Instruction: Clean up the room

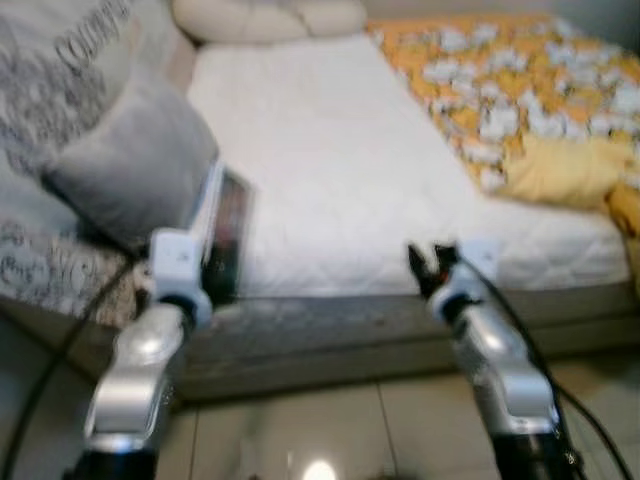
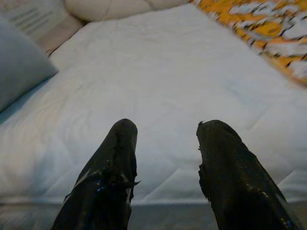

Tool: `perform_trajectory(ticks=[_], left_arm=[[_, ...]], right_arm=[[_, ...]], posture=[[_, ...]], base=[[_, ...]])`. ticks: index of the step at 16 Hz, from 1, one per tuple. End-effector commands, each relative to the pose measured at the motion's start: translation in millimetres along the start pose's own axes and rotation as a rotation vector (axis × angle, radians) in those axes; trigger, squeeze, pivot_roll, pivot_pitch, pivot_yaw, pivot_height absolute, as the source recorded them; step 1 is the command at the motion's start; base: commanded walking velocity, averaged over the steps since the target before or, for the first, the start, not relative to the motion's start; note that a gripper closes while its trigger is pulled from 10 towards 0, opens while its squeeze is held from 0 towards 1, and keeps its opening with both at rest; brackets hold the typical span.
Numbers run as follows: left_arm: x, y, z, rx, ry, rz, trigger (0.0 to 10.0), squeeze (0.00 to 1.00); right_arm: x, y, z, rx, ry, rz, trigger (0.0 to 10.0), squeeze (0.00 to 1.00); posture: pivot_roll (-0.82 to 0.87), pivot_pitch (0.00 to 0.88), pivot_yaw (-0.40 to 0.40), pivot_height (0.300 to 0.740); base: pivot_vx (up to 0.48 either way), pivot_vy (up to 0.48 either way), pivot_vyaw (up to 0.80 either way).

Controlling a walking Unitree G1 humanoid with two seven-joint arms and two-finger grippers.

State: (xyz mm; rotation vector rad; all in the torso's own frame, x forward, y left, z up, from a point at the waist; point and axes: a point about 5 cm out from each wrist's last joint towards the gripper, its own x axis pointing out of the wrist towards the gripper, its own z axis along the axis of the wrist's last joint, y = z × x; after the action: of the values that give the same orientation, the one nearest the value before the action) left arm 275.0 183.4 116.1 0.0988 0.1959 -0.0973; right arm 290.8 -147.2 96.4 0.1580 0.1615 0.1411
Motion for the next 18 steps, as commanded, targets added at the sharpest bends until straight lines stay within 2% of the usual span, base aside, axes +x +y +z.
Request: perform_trajectory(ticks=[1, 14, 18], left_arm=[[-0.5, 8.4, 13.0, 0.019, -0.062, 0.025, 10.0, 0.0], [1.2, 6.3, 12.6, 0.033, -0.069, 0.0, 10.0, 0.0], [1.4, 6.9, 12.0, 0.039, -0.067, -0.007, 10.0, 0.0]], right_arm=[[1.5, 9.5, 2.3, 0.0, -0.013, 0.024, 10.0, 0.0], [3.8, 13.0, 0.1, 0.012, -0.002, 0.04, 10.0, 0.0], [4.1, 13.2, 0.0, -0.01, -0.005, 0.042, 10.0, 0.0]], posture=[[-0.05, 0.0, 0.024, 0.74], [-0.04, 0.0, 0.02, 0.74], [-0.04, 0.0, 0.024, 0.74]], base=[[0.311, 0.0, 0.0], [0.329, 0.0, 0.0], [0.383, 0.0, -0.11]])
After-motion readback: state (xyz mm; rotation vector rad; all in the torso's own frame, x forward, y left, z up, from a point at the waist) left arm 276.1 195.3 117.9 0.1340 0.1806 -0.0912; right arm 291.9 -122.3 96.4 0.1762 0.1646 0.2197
